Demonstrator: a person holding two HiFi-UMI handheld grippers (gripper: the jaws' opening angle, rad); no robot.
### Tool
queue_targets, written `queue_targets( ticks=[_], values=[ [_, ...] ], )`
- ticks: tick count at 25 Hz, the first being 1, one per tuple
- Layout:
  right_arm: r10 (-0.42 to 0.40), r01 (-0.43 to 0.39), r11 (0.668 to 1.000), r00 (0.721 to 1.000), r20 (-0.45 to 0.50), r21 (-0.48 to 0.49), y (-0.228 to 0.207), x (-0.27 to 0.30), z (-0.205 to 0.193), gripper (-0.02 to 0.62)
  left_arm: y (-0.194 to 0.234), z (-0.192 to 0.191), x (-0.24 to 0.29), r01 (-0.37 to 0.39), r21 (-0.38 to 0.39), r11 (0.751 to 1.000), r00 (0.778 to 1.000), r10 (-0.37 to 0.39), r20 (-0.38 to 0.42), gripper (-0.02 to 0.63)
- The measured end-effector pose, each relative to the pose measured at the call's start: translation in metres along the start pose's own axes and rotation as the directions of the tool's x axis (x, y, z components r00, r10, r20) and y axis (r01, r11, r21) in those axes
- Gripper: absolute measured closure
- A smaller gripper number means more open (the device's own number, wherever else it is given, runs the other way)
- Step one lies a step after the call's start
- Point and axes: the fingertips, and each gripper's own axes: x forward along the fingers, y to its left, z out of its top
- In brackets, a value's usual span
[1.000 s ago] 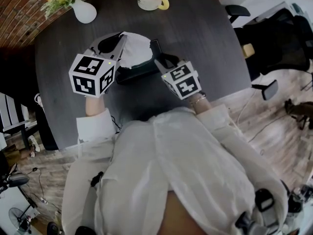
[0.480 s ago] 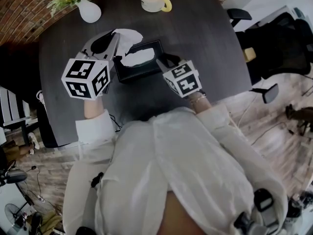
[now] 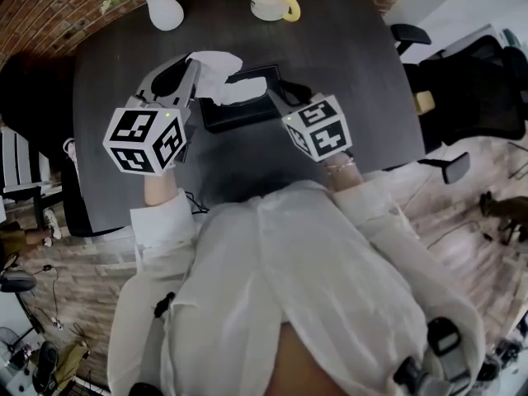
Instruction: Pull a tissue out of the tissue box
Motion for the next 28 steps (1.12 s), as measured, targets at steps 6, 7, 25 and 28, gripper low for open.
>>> queue_targets(
  ticks=[6, 7, 25, 28],
  values=[
    [0.052, -0.052, 0.999, 0.997, 0.065, 0.002, 0.015, -0.010, 0.018, 0.525, 0.002, 0.001, -0.024, -0.054, -0.040, 0.998, 0.997, 0.056, 0.049, 0.600],
    [0.060, -0.060, 0.998, 0.996, 0.072, -0.003, 0.017, -0.012, 0.021, 0.529, 0.002, 0.000, -0.028, -0.065, -0.048, 0.997, 0.996, 0.068, 0.058, 0.599],
    [0.196, -0.185, 0.980, 0.957, 0.215, -0.070, 0.066, -0.045, 0.066, 0.583, -0.004, -0.038, -0.065, -0.137, -0.181, 0.974, 0.984, 0.155, 0.087, 0.599],
    [0.229, -0.215, 0.973, 0.951, 0.208, -0.088, 0.071, -0.042, 0.063, 0.591, -0.006, -0.045, -0.068, -0.143, -0.210, 0.967, 0.982, 0.164, 0.089, 0.599]
  ],
)
